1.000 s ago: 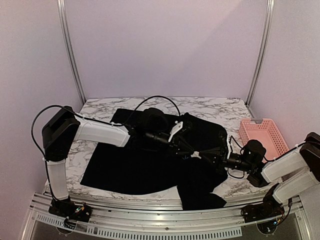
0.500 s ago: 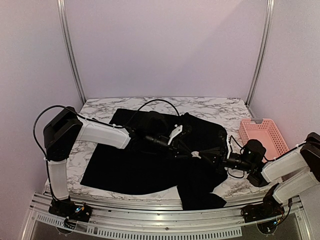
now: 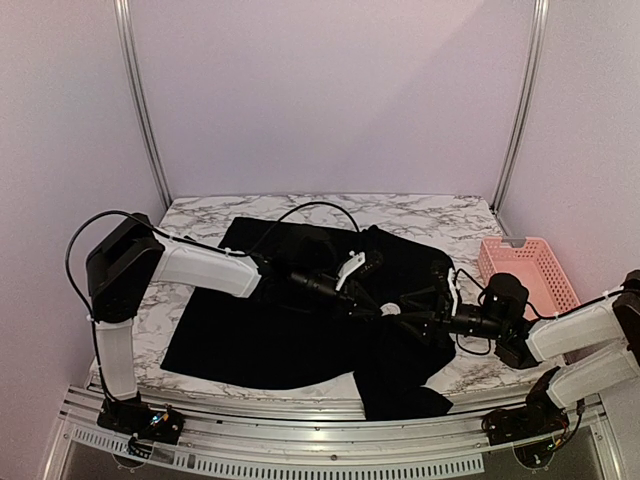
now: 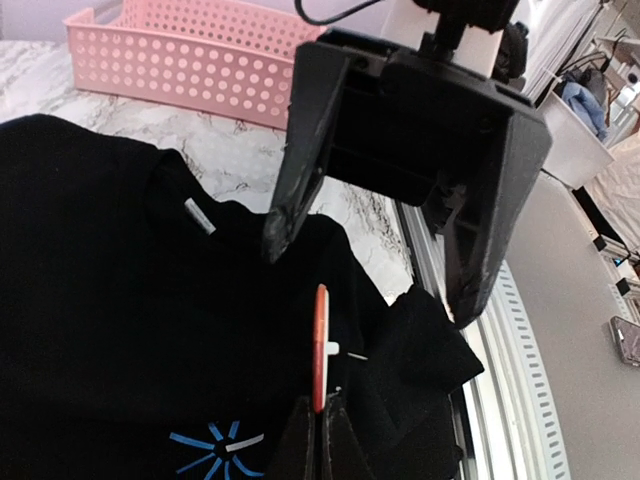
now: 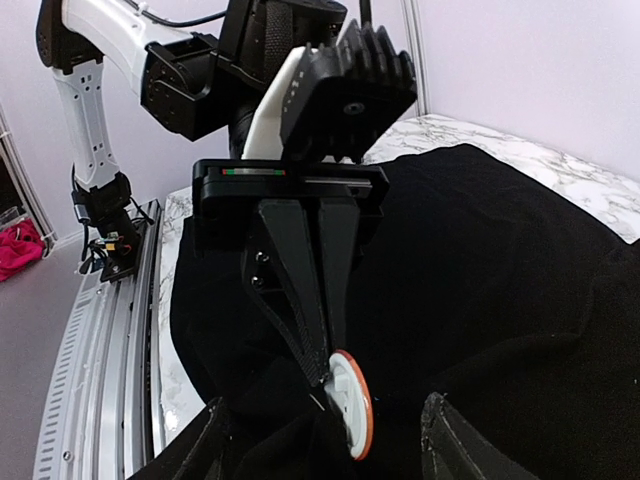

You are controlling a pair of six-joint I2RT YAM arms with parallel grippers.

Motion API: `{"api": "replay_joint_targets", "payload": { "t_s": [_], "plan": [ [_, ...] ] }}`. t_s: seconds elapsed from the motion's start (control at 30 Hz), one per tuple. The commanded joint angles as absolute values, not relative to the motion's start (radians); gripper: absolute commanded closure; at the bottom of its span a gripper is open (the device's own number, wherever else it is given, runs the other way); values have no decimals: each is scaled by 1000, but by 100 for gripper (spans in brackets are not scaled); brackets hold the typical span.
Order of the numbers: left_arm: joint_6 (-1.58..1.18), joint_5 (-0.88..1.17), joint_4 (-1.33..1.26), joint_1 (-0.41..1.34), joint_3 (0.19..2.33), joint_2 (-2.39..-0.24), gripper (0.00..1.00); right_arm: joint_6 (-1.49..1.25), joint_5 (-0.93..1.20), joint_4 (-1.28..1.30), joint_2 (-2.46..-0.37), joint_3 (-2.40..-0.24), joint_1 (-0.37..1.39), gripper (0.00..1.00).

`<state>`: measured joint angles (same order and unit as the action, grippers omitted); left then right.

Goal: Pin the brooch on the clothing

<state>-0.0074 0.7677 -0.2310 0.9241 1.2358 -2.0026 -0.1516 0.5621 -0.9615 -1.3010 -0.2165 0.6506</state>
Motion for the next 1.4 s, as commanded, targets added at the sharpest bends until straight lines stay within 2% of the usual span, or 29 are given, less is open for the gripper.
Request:
{"api": "replay_joint_targets", "payload": {
  "t_s": [0.0,0.17,0.33,0.4,0.47,0.5,0.7,0.93,1.37],
  "plan": [
    [-8,733,-157,945,1253,-1959,100,-101,577,-813,-1251,-223,654,35],
    [-2,727,-200,951,1249,-1956,100,-80,608,-801,-1288,-231,655,32],
    [52,725,-239,959,1217,-1945,100,-83,627,-904,-1395,-259,653,33],
    [62,729,-246,959,1213,-1946,100,-81,647,-927,-1427,-277,652,39],
    [67,728,-254,959,1208,-1943,100,-89,662,-980,-1456,-280,650,53],
    [71,730,-255,959,1207,-1944,100,-107,666,-1016,-1469,-277,648,56],
    [91,730,-268,959,1196,-1941,100,-143,689,-1039,-1510,-294,642,59],
    [105,725,-303,962,1181,-1939,100,-144,709,-1028,-1520,-304,622,79],
    [106,717,-348,968,1178,-1948,100,-149,711,-1022,-1520,-289,601,85]
  ]
}}
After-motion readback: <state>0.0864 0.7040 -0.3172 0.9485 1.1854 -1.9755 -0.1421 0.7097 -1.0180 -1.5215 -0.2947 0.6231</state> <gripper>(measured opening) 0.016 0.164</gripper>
